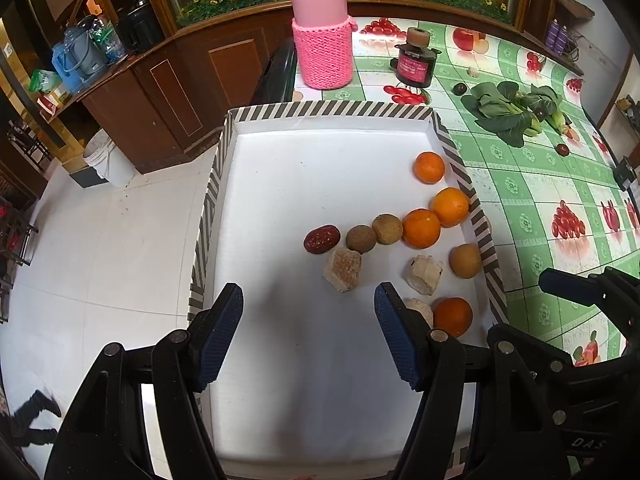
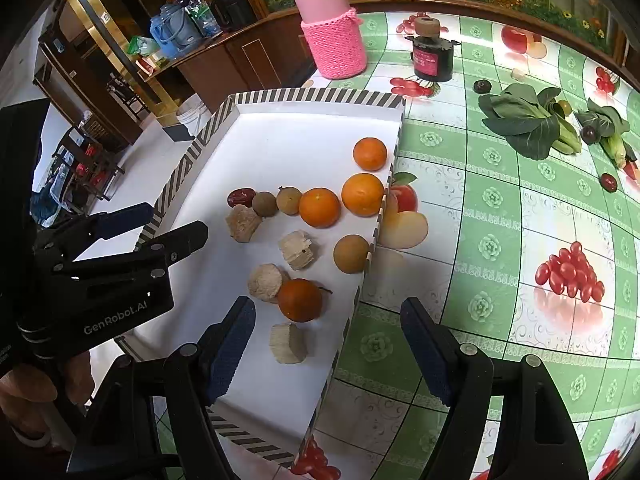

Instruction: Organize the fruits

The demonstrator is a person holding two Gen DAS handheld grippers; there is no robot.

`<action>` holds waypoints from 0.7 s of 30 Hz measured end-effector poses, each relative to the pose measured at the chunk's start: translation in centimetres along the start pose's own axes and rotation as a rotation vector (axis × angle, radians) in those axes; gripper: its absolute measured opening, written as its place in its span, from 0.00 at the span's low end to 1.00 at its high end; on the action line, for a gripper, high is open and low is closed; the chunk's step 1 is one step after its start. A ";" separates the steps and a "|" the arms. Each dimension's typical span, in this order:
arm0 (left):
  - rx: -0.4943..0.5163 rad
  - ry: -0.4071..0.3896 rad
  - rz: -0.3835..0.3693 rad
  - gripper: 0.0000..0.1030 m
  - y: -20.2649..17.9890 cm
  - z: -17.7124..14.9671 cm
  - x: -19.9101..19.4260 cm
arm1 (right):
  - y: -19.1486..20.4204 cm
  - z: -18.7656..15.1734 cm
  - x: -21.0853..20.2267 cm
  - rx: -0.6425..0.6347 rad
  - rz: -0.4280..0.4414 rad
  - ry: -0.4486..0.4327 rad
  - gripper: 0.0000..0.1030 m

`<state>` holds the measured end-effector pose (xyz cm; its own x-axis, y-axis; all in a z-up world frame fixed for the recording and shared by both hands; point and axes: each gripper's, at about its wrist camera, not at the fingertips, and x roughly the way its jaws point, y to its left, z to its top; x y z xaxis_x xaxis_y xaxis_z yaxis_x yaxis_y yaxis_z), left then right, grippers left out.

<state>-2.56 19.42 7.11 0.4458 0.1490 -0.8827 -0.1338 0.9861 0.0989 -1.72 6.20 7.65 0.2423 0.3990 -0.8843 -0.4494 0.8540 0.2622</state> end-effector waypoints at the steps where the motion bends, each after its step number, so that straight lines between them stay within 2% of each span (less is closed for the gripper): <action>1: 0.001 0.000 0.001 0.66 0.0 0.0 0.0 | -0.1 0.0 0.0 0.003 0.000 0.000 0.75; 21: -0.006 0.009 0.001 0.66 0.1 -0.2 0.2 | 0.2 0.3 0.5 0.012 -0.009 0.011 0.77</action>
<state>-2.63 19.49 6.89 0.4378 0.1492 -0.8866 -0.1392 0.9855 0.0970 -1.40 6.70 7.35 0.2368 0.3872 -0.8911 -0.4366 0.8618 0.2584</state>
